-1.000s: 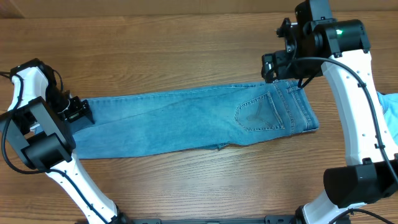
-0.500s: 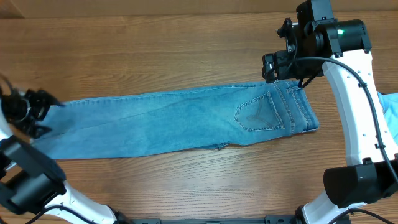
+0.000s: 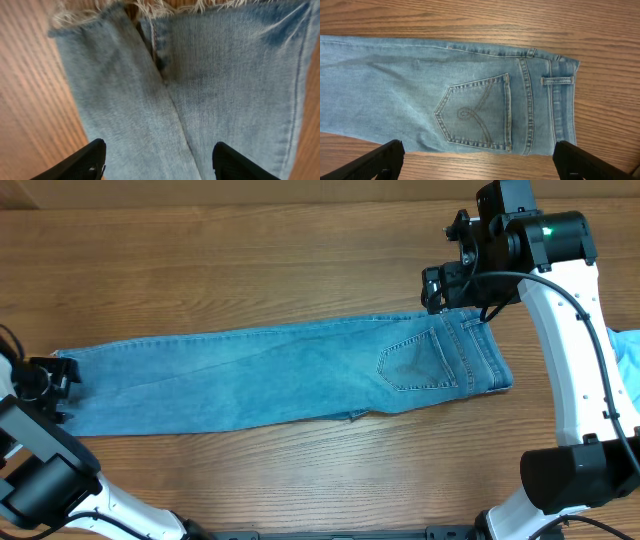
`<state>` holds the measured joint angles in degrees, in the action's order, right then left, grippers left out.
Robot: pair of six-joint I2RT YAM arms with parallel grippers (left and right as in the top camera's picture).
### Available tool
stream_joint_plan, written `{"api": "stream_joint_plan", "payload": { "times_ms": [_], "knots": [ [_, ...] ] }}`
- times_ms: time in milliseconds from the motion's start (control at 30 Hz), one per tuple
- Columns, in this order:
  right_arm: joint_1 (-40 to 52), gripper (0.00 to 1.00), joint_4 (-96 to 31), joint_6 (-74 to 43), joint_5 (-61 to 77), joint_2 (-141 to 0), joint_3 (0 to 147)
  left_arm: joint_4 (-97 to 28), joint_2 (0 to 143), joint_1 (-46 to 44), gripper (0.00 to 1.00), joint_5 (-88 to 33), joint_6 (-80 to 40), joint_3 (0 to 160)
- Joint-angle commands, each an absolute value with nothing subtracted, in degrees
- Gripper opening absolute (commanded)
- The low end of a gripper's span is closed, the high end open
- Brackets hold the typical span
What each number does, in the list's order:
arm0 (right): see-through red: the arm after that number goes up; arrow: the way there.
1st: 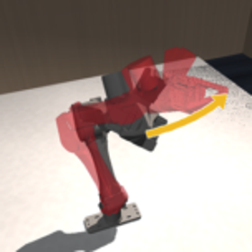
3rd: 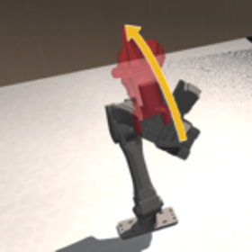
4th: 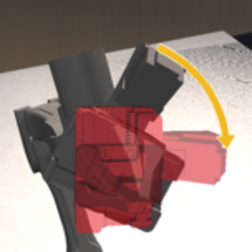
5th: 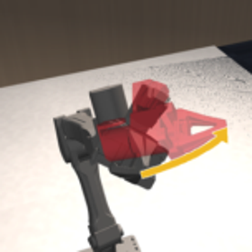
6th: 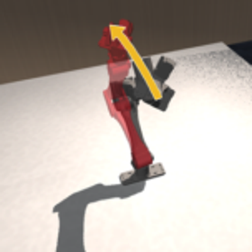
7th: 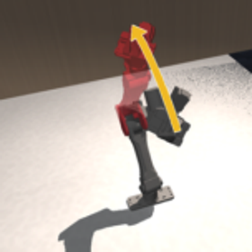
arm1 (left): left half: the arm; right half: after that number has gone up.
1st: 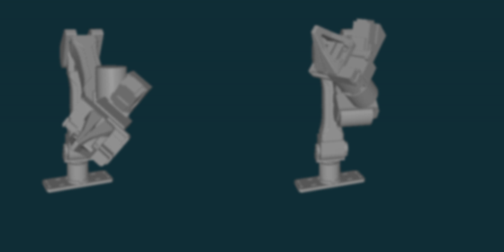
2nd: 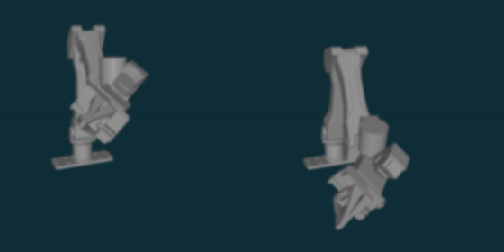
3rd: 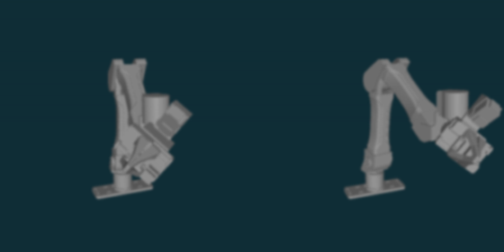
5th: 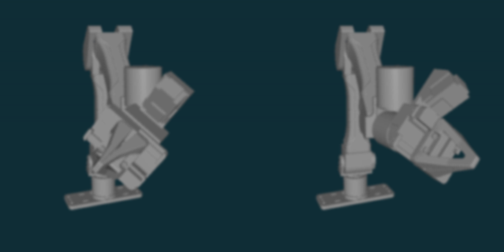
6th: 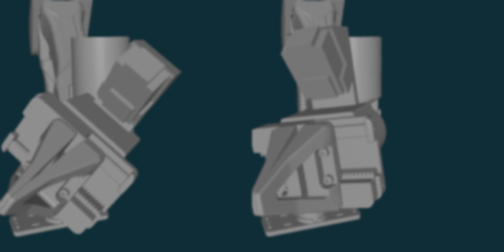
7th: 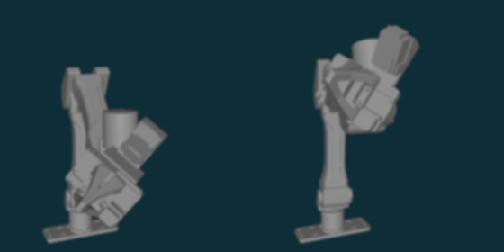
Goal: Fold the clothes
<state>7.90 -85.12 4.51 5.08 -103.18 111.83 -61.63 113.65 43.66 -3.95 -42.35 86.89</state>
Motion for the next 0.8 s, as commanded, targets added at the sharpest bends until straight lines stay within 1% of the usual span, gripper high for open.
{"api": "stream_joint_plan", "payload": {
  "times_ms": [0,233,267,333,433,633,700,767],
  "knots": [
    [7.9,1.0,-85.1,5.0,5.2,-103.0,112.5,-58.5,114.1,42.6,0.73,-2.3,-45.5,81.7],
    [7.9,0.99,-85.7,4.9,5.2,-103.0,112.5,-52.3,114.1,42.5,0.75,0.6,-45.4,77.7],
    [7.9,0.99,-85.7,4.9,5.2,-103.0,112.5,-51.8,114.1,42.4,0.72,0.6,-45.4,77.7],
    [7.9,0.99,-85.7,4.9,5.2,-103.0,112.5,-52.0,114.1,42.3,0.61,0.6,-45.2,77.7],
    [7.9,0.99,-85.8,4.9,5.2,-103.0,112.5,-52.6,114.1,42.3,0.56,0.6,-45.2,77.7],
    [7.9,0.99,-85.9,4.9,5.2,-103.0,112.5,-48.7,114.1,42.3,0.58,0.7,-45.5,74.2],
    [7.9,0.99,-85.9,4.9,5.2,-103.0,112.5,-47.9,114.1,42.3,0.57,0.6,-45.4,74.1],
    [7.9,0.99,-85.9,4.9,5.2,-103.0,112.5,-48.2,114.1,42.3,0.42,0.6,-45.4,74.1]
  ]
}}
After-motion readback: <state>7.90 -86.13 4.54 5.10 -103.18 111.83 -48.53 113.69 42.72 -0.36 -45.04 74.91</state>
